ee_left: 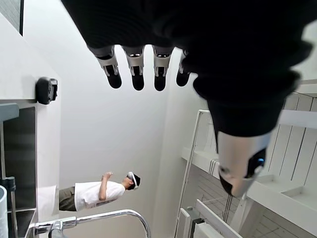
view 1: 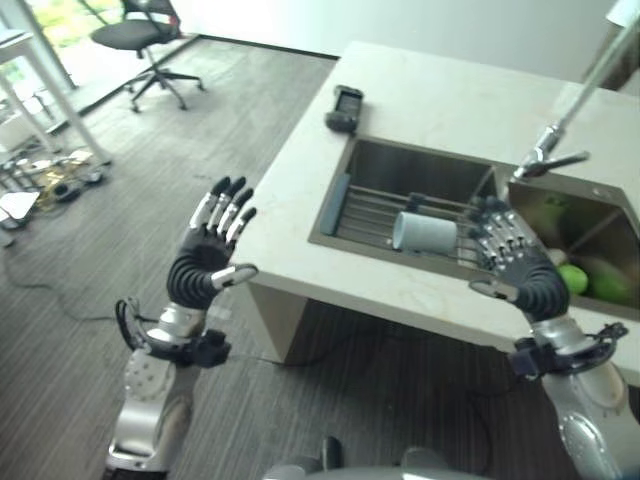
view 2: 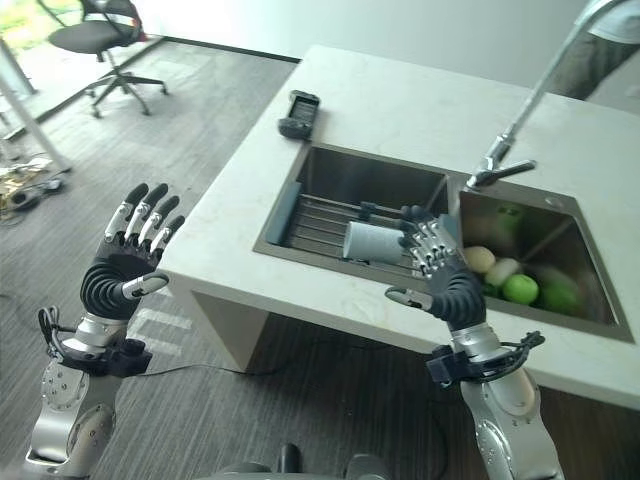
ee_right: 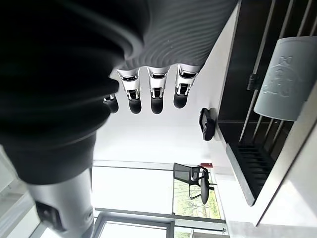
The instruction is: Place the dishes in the dishwasher.
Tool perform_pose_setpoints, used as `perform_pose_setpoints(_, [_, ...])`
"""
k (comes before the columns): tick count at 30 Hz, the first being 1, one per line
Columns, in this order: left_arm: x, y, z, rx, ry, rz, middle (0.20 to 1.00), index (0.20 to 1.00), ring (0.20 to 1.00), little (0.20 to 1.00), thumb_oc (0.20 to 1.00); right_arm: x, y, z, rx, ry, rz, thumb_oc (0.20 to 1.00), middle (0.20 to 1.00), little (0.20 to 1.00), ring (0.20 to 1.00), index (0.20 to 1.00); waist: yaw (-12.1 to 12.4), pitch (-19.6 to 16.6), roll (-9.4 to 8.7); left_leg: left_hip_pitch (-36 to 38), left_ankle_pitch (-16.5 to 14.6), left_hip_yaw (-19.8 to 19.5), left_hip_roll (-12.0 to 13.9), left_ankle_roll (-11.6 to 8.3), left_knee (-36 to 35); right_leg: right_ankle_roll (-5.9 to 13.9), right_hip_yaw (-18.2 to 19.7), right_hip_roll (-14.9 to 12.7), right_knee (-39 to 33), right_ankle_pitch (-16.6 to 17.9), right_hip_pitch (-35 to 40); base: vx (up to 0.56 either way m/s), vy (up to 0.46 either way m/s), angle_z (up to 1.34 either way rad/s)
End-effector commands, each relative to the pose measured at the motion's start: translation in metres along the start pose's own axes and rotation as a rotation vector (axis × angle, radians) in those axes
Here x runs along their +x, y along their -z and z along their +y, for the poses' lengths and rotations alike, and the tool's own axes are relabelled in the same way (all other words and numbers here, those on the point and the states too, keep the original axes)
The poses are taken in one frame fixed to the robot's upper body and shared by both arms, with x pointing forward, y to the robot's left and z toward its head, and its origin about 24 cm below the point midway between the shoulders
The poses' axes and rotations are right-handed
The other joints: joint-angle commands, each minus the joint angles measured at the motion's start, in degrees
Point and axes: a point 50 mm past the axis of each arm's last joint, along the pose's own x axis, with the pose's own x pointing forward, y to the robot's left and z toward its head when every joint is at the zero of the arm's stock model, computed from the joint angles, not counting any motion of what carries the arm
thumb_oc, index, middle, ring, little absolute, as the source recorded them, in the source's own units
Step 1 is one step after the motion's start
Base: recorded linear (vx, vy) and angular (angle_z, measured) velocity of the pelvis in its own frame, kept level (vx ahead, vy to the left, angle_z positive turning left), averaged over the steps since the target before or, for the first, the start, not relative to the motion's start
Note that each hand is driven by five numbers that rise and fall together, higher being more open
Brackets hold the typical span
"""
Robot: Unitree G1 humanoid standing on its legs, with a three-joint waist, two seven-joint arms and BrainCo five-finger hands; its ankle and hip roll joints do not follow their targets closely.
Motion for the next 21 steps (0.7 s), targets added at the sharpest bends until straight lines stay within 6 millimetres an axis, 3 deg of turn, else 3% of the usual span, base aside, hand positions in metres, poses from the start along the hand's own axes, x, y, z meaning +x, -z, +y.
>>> perform_pose_setpoints(1, [0.002, -0.015, 0.000, 0.062, -0.008, -0.082, 1.000, 1.000, 1.000, 1.000, 1.000, 0.014, -0.016, -0.008, 0.008, -0.009, -0.112, 1.000, 1.000, 1.000, 1.000, 1.000, 1.19, -2.67, 0.90, 1.32, -1.00, -4.04, 3.00, -5.21, -0.13, 0.92, -2.38, 1.67, -10.81, 12.84, 5.59, 0.19, -0.267, -0.40])
perform_pose_setpoints(2, [0.004, -0.016, -0.001, 0.070, -0.006, -0.083, 1.000, 1.000, 1.000, 1.000, 1.000, 0.018, -0.017, -0.006, 0.014, -0.010, -0.120, 1.000, 1.000, 1.000, 1.000, 1.000, 0.43, -2.50, 0.88, 2.77, -2.65, -3.69, 3.28, -5.09, -0.13, 1.49, -1.38, 1.17, -11.74, 15.42, 3.32, 0.25, -0.309, -0.37])
perform_pose_setpoints(11, [0.002, -0.010, -0.002, -0.068, -0.081, -0.088, 1.000, 1.000, 1.000, 1.000, 1.000, 0.013, -0.018, -0.011, -0.013, 0.021, -0.101, 1.000, 1.000, 1.000, 1.000, 1.000, -2.63, -4.43, 1.11, 6.35, -3.87, -1.52, 4.99, -5.99, 0.19, -0.17, 2.98, 4.78, -15.35, 13.80, 6.28, 0.23, -0.317, -0.09])
perform_pose_setpoints(18, [0.001, -0.011, -0.003, -0.082, -0.070, -0.115, 1.000, 1.000, 1.000, 1.000, 1.000, 0.008, -0.015, -0.016, -0.033, 0.038, -0.078, 1.000, 1.000, 1.000, 1.000, 1.000, -3.81, -3.00, 1.72, -0.20, -0.20, -2.04, 6.27, -8.64, 14.79, -2.47, 4.79, 5.96, -15.35, 12.39, 7.88, 0.10, -0.191, 0.02])
perform_pose_setpoints(20, [0.001, -0.011, -0.003, -0.084, -0.063, -0.119, 1.000, 1.000, 1.000, 1.000, 1.000, 0.010, -0.015, -0.017, -0.039, 0.052, -0.079, 1.000, 1.000, 1.000, 1.000, 1.000, -3.53, -2.59, 1.66, -1.20, -0.53, -1.34, 6.69, -8.47, 12.97, -2.27, 4.99, 5.84, -15.35, 11.99, 8.43, 0.06, 0.001, 0.09])
perform_pose_setpoints(21, [0.001, -0.011, -0.004, -0.084, -0.058, -0.125, 1.000, 1.000, 1.000, 1.000, 1.000, 0.013, -0.016, -0.017, -0.046, 0.065, -0.082, 1.000, 1.000, 1.000, 1.000, 1.000, -3.39, -2.32, 2.07, -0.92, -0.24, -0.05, 7.86, -8.71, 7.68, -1.90, 5.03, 5.75, -15.35, 11.47, 8.86, 0.07, 0.100, 0.09])
